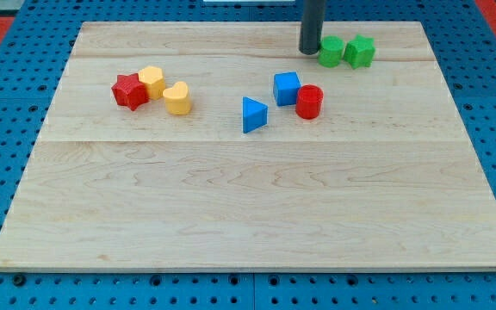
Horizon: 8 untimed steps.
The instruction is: Separate blue cube from the red circle
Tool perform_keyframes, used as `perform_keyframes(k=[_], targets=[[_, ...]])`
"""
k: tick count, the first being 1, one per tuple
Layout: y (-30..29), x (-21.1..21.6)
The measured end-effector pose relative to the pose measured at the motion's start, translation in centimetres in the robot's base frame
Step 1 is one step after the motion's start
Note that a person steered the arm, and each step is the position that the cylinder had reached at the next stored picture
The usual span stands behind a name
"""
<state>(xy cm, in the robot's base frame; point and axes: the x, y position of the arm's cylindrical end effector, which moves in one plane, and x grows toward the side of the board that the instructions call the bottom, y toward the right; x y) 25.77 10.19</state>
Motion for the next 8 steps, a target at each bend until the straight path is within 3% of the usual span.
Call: perform_keyframes(k=[2,5,7,8], targets=[[2.6,0.0],[-9.1,-0.6],[-13.1,8.9],[-9.0,13.0]])
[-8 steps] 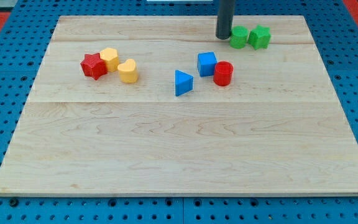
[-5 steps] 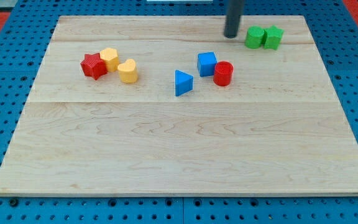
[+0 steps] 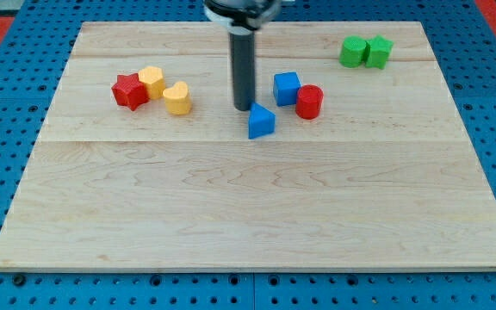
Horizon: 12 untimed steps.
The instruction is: Separate blue cube from the red circle
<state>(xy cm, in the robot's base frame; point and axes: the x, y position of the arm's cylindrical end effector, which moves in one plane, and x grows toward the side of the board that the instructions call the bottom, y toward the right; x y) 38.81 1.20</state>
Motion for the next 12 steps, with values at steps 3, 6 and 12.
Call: perform_keyframes(k=[3,6,12], targets=[[2.7,-6.7],[0.1,-10.0],[7.5,-8.2]])
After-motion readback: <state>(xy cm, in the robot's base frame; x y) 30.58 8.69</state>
